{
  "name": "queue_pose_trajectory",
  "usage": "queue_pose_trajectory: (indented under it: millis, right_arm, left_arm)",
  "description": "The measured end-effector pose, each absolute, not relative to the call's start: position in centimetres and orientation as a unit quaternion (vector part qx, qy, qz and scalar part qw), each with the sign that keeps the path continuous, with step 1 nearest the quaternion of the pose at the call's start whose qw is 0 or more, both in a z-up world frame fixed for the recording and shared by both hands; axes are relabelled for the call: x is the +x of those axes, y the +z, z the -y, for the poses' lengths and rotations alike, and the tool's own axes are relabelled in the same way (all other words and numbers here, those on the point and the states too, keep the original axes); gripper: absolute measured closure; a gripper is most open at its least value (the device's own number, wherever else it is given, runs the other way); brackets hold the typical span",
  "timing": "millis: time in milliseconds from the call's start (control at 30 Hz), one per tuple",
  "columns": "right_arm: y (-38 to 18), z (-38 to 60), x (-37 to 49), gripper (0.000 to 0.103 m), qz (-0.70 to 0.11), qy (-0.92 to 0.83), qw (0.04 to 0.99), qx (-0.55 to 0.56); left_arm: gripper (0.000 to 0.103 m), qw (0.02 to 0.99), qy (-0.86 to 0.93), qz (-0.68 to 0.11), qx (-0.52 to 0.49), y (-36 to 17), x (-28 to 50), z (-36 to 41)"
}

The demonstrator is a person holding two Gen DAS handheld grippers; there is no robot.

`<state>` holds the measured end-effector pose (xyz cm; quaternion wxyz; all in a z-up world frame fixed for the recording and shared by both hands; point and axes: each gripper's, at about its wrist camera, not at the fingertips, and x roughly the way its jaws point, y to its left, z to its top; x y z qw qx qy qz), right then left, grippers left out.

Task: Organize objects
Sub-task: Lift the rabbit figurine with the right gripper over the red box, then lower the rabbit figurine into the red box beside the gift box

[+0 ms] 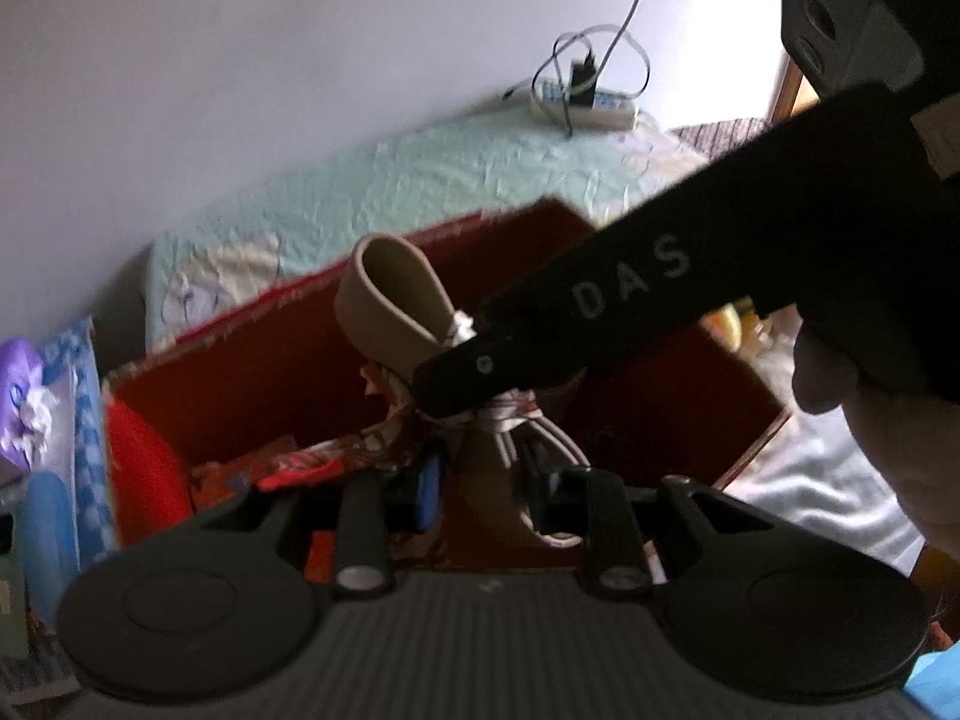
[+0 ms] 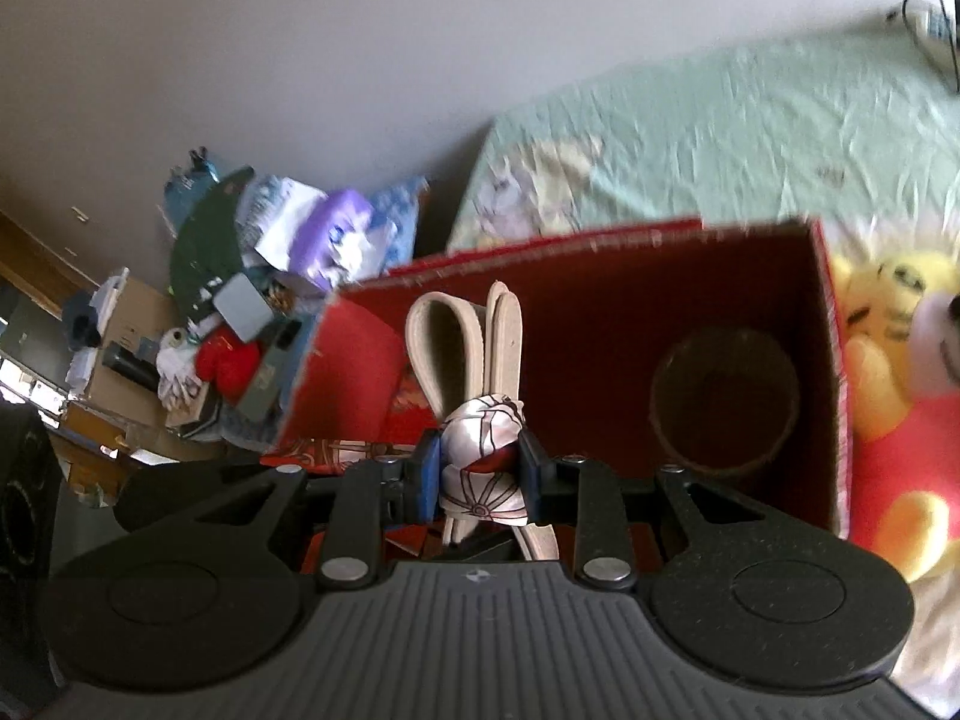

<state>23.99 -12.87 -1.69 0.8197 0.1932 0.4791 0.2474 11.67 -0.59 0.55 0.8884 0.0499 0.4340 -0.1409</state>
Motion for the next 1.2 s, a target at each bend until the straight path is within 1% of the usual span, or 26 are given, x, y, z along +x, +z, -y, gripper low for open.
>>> queue_pose_trajectory:
  millis: [500, 633, 700, 800, 867, 1067, 1200]
  right_arm:
    - [-7.6, 9.5, 27.9, 0.074, -0.591, 0.213, 0.749, 0.212]
    - [-8.4, 9.0, 28.6, 0.074, -0.610, 0.207, 0.735, 0.211]
    - [-8.6, 9.1, 28.9, 0.073, -0.614, 0.208, 0.729, 0.218]
    - [-9.1, 9.2, 29.4, 0.072, -0.626, 0.209, 0.716, 0.229]
    - [-9.5, 9.2, 29.5, 0.067, -0.637, 0.210, 0.705, 0.231]
    - [-9.8, 9.2, 29.4, 0.067, -0.645, 0.214, 0.693, 0.239]
    - [-9.9, 9.5, 29.5, 0.064, -0.644, 0.207, 0.691, 0.256]
  left_arm:
    - [0.078, 0.853, -0.113, -0.508, 0.042, -4.1, 14.4, -2.6]
    - [0.073, 0.845, -0.102, -0.524, 0.038, -4.9, 15.0, -3.3]
    - [0.073, 0.843, -0.101, -0.527, 0.031, -5.1, 15.2, -3.7]
    - [0.070, 0.843, -0.090, -0.529, 0.037, -5.2, 15.4, -3.9]
    - [0.070, 0.841, -0.087, -0.532, 0.036, -5.4, 15.5, -4.0]
    - [0.070, 0.838, -0.083, -0.538, 0.032, -5.6, 15.7, -4.4]
    - [0.068, 0.836, -0.084, -0.543, 0.003, -5.9, 15.8, -5.1]
